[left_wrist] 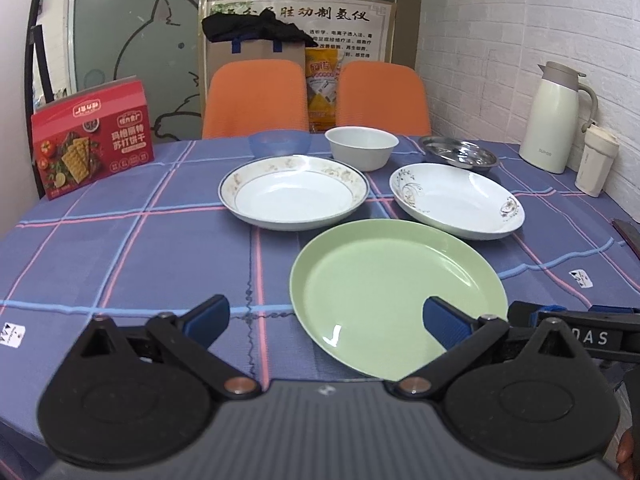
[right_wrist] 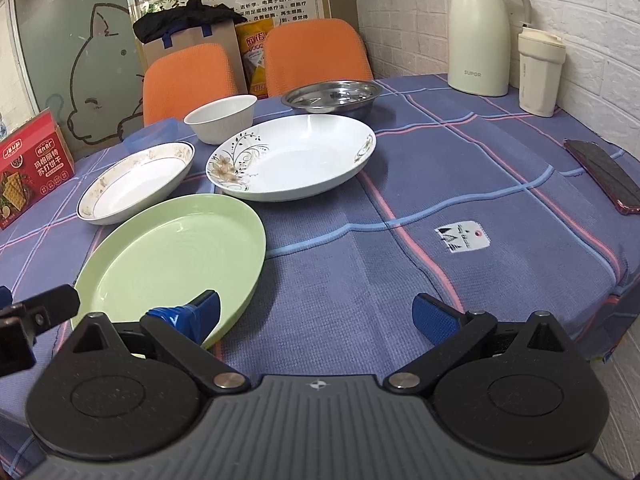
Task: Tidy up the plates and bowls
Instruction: 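Move the left gripper to the light green plate and grasp its rim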
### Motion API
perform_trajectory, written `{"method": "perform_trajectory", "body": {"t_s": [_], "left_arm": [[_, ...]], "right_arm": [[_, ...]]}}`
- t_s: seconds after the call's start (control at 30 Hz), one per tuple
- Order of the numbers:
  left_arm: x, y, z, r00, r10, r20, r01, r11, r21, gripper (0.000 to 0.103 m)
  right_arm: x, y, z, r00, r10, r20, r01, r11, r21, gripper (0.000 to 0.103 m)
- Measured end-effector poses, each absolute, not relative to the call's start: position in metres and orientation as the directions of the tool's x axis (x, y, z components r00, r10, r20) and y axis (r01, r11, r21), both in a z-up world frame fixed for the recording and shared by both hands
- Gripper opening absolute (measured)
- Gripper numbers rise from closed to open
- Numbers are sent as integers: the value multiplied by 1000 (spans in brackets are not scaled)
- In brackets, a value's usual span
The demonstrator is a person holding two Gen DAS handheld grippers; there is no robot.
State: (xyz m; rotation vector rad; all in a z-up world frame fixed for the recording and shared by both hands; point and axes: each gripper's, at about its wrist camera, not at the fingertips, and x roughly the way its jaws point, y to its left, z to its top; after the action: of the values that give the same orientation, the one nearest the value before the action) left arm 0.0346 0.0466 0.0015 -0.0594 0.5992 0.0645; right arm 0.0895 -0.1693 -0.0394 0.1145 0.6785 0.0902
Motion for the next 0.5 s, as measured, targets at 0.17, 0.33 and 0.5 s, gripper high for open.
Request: {"method": "perform_trajectory", "body": {"t_s": [0.17,0.33,0.5], "left_arm": [[56,64,0,793,53,-607,-89,996,-30,103],[73,83,-5,762,23,-647,-88,994,-69,103],[96,90,-13,730,-52,-682,-49,991,-128,103]], "right_arm": [[101,-159,-37,758,142,-637,-84,989,121,90],[113,-144,-40,728,202,-655,-159,979,125,90],[125,-128,-47,703,214,-678,-213,973,86,90]]}}
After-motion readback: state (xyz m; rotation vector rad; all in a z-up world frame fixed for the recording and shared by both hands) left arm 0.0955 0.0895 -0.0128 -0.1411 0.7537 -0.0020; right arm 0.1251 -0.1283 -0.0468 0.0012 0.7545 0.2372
